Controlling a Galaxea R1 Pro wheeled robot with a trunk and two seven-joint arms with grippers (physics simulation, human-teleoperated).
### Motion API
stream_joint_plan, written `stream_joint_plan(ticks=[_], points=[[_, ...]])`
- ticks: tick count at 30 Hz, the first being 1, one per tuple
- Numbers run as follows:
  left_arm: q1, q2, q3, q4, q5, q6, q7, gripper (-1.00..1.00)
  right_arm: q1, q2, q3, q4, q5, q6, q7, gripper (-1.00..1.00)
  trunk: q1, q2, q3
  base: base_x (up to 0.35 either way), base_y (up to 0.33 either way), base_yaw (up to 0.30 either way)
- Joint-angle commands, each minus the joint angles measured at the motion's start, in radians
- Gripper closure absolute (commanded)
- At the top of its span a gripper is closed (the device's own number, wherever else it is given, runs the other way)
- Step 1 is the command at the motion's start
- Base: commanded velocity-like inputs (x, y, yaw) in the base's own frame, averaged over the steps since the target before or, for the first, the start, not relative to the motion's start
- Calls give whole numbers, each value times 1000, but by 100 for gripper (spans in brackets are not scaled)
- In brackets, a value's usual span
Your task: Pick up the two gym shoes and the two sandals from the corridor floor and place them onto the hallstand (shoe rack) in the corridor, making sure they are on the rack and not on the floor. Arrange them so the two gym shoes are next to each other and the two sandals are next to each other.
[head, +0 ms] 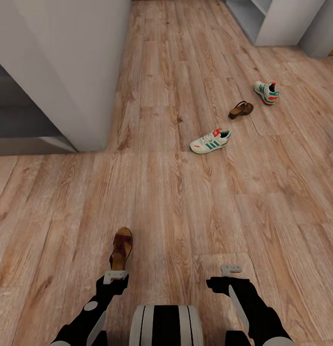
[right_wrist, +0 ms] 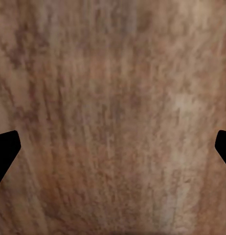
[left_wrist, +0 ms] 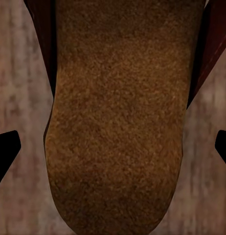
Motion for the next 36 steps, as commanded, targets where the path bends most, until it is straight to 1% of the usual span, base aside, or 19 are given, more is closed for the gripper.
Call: stream_joint_plan(ticks=[1, 2, 26, 35, 36], points=[[0, 0, 0, 1, 0, -3, -1, -100, 0, 1, -3, -1, 0, 5, 2, -100, 0, 0, 0, 3, 0, 0], [0, 0, 0, 1, 0, -3, -1, 100, 0, 1, -3, -1, 0, 5, 2, -100, 0, 0, 0, 1, 0, 0], [0, -1, 0, -1, 0, -3, -1, 100, 0, 1, -3, -1, 0, 5, 2, -100, 0, 0, 0, 0, 0, 0], [0, -1, 0, -3, 1, -2, -2, 100, 0, 1, -3, -1, -1, 5, 2, -100, -4, 2, 34, 0, 0, 0], [-1, -1, 0, -22, 1, 1, 0, 100, 0, 1, -3, -1, -1, 5, 2, -100, -5, 2, 38, 0, 0, 0]])
